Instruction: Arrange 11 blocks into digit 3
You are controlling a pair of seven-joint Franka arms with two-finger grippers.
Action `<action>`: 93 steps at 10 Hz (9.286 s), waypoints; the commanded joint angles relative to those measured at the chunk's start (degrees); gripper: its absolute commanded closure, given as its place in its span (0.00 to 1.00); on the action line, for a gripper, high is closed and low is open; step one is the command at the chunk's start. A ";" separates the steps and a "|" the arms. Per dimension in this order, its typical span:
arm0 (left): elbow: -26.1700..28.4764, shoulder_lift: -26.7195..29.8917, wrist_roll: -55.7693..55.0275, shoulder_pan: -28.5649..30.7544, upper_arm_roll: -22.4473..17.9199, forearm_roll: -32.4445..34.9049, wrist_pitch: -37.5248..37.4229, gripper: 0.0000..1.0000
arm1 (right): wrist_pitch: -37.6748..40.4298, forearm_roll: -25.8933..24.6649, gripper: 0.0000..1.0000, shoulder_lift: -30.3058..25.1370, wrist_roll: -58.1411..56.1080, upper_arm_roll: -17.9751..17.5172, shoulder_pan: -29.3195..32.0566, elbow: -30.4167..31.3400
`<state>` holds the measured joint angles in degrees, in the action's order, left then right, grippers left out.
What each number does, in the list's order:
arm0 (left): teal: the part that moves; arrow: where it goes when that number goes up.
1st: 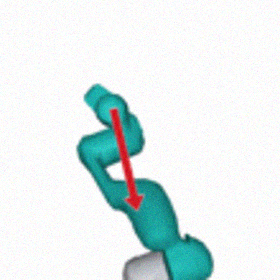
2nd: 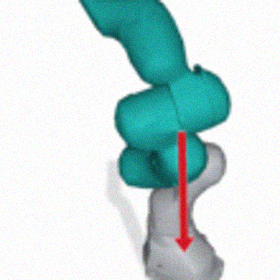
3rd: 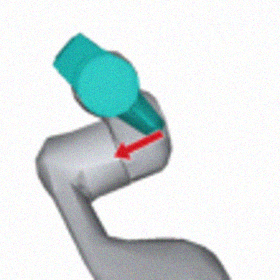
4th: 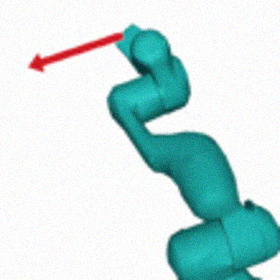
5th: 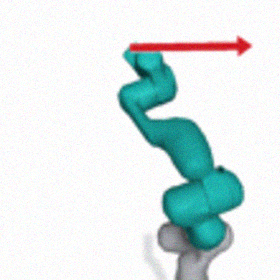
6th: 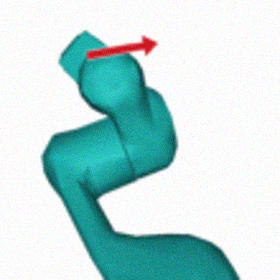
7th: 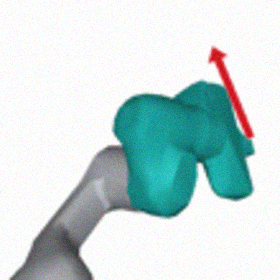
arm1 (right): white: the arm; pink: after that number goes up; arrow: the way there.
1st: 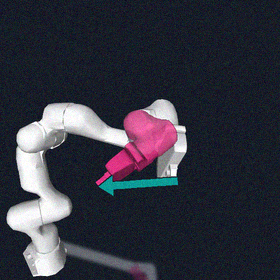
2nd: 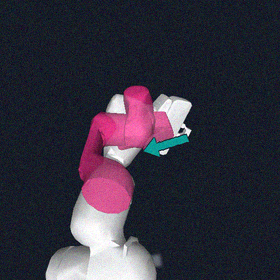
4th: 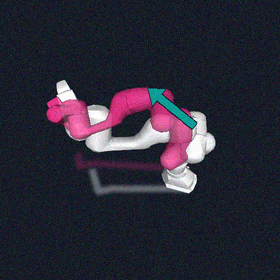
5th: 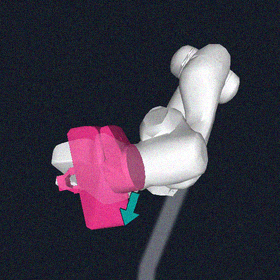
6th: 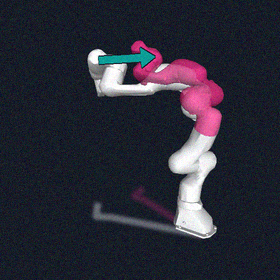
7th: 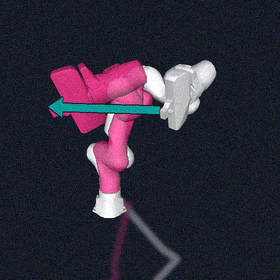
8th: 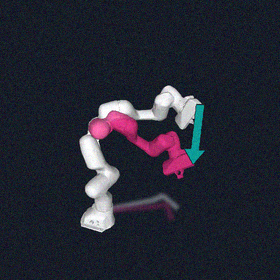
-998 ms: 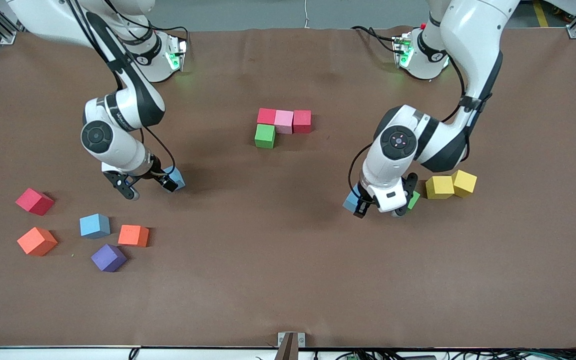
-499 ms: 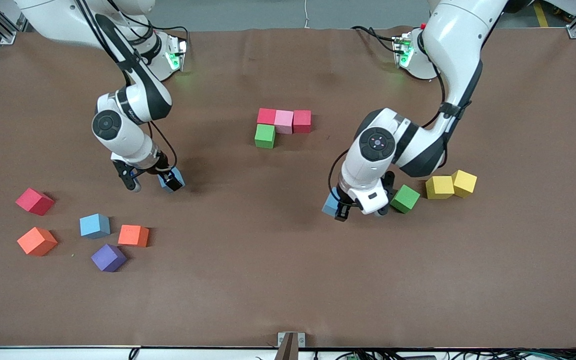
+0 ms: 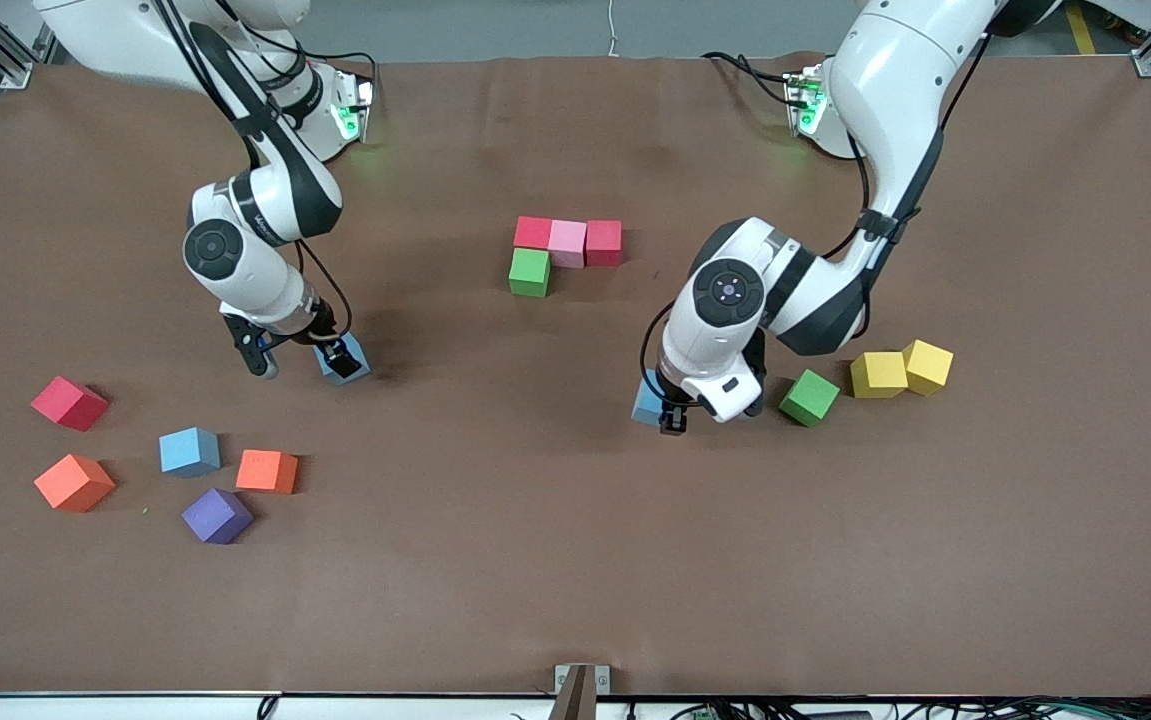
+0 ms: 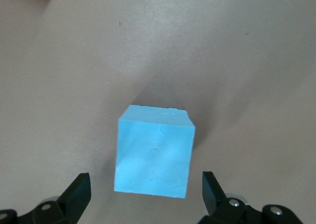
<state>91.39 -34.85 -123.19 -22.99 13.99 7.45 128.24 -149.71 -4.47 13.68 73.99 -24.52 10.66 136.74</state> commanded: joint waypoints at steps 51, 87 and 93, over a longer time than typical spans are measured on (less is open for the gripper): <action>-2.27 -2.94 -19.54 -10.67 -0.63 0.81 -6.16 1.00 | 11.70 -8.80 0.00 10.94 -16.59 -9.95 -19.79 -19.23; 4.85 -7.51 -39.40 -22.36 -0.63 10.92 4.30 0.49 | 13.74 6.75 0.00 22.62 -80.23 29.17 -16.73 -38.30; 5.20 -2.00 -38.88 -21.57 -0.45 10.83 -0.43 0.00 | 12.69 6.93 0.76 23.94 -79.70 29.09 -16.38 -38.21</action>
<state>95.27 -40.96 -156.85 -44.45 13.60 16.89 130.69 -136.54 1.09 37.90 -4.89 4.89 -6.31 98.29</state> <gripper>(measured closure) 0.000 0.145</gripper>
